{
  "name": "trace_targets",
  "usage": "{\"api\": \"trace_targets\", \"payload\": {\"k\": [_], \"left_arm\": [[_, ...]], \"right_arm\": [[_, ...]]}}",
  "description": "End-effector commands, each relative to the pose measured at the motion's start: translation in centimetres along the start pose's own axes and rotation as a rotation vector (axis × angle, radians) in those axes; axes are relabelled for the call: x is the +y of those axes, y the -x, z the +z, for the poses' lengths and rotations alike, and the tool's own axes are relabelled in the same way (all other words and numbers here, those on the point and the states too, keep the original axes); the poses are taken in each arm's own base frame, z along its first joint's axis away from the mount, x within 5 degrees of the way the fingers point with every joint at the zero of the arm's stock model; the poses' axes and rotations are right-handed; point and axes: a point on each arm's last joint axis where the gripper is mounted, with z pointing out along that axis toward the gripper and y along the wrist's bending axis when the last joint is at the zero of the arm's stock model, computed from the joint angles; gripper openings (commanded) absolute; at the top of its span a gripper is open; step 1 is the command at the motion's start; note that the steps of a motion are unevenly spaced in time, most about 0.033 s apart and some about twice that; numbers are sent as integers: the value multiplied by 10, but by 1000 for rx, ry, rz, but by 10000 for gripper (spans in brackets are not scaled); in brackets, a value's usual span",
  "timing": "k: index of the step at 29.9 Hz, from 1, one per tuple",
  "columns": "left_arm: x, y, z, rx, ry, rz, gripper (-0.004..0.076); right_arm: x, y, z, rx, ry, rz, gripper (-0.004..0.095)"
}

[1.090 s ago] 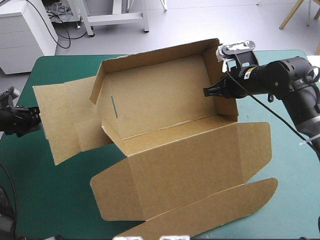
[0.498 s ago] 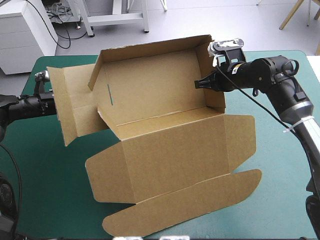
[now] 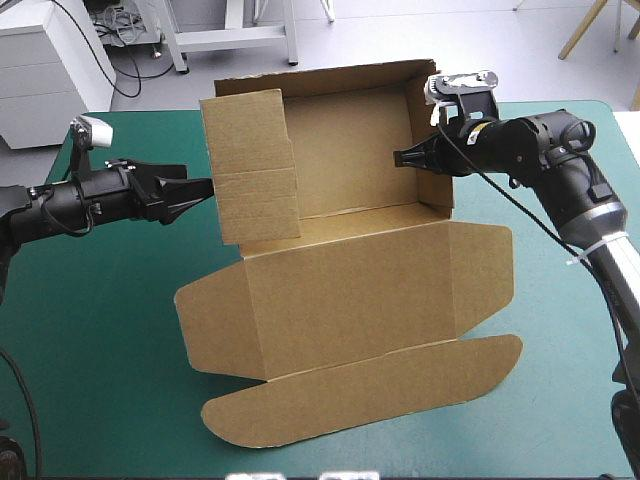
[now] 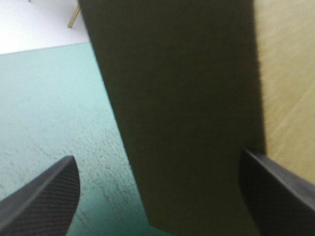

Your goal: Fold the box

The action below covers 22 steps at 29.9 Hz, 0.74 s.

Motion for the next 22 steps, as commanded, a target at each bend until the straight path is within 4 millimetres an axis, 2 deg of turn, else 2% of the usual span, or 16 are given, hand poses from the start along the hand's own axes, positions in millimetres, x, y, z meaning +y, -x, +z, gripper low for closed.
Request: {"api": "trace_targets", "payload": {"k": [1,7,15,18,22], "left_arm": [[-34,14,-10,-77,-134,34,615],[-39,19,-8,-124,-180,-14,615],[-59,16,11,-89,-273,1,615],[-61,14,21,-69,-228,12,615],[-60,10,35,3,-89,-74,615]], "right_arm": [[5,16,-26,-143,34,34,-19],[5,15,-26,-136,39,36,-18],[6,12,-23,-110,49,45,-18],[14,7,-19,-88,54,27,-17],[25,2,-15,-79,35,18,-17]]}}
